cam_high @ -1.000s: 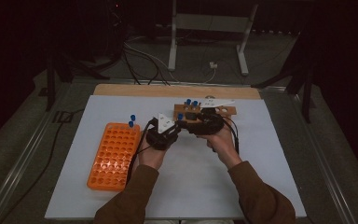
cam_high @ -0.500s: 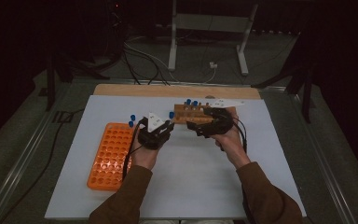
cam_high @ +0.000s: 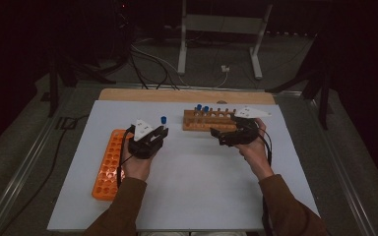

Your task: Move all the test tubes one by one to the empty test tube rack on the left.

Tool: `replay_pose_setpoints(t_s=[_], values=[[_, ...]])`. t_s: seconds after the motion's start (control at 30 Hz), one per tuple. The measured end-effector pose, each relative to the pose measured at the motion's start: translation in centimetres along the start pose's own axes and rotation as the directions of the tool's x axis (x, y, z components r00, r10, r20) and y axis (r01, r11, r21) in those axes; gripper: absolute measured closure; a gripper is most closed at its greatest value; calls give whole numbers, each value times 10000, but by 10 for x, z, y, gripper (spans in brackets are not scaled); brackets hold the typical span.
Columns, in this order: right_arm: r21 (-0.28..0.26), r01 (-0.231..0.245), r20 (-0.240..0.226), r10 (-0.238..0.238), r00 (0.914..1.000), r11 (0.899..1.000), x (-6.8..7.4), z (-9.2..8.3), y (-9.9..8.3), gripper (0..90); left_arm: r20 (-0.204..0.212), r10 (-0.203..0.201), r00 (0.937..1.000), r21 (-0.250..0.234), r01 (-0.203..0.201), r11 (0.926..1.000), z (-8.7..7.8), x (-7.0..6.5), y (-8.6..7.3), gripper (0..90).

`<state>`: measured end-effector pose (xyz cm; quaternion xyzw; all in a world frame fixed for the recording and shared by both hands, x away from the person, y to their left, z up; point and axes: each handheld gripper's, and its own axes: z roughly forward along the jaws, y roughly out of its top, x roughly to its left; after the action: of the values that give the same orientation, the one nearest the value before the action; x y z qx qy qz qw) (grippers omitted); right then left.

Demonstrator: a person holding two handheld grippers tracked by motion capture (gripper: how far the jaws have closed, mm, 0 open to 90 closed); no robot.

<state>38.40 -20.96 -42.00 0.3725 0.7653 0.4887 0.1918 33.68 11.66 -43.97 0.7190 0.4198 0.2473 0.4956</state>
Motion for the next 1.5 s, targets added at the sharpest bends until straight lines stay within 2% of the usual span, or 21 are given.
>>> replay_pose_setpoints(t_s=[0.2, 0.57, 0.77, 0.93, 1.03, 1.23, 1.43, 1.5], values=[[-144, -5, 184, 8, 9998, 9999, -5, -13, -10, 0, -233, -166, 9996, -100, 164, 9998, -12, 14, -4, 784], [-557, -487, 375, 508, 9980, 9973, -21, -38, -24, 0, -865, -348, 9956, 125, 360, 9993, -25, 39, -20, 783], [-737, -804, 332, 831, 9960, 9940, -26, -42, -34, 0, -1211, -302, 9922, 323, 343, 9989, -28, 46, -28, 783], [-643, -806, 329, 828, 9960, 9947, -28, -43, -36, 0, -1429, -509, 9884, 313, 559, 9979, -29, 54, -35, 782], [-696, -771, 305, 794, 9964, 9946, -27, -44, -35, 0, -1371, -620, 9886, 208, 655, 9976, -31, 56, -39, 781], [-633, -753, 268, 771, 9967, 9952, -26, -42, -36, 0, -1310, -463, 9903, 251, 500, 9984, -32, 55, -39, 781], [-596, -738, 227, 752, 9969, 9955, -24, -40, -37, 0, -1186, -589, 9912, 111, 606, 9981, -27, 56, -39, 781], [-571, -735, 207, 748, 9970, 9957, -24, -39, -37, 0, -1265, -466, 9909, 286, 506, 9983, -24, 55, -40, 780]])
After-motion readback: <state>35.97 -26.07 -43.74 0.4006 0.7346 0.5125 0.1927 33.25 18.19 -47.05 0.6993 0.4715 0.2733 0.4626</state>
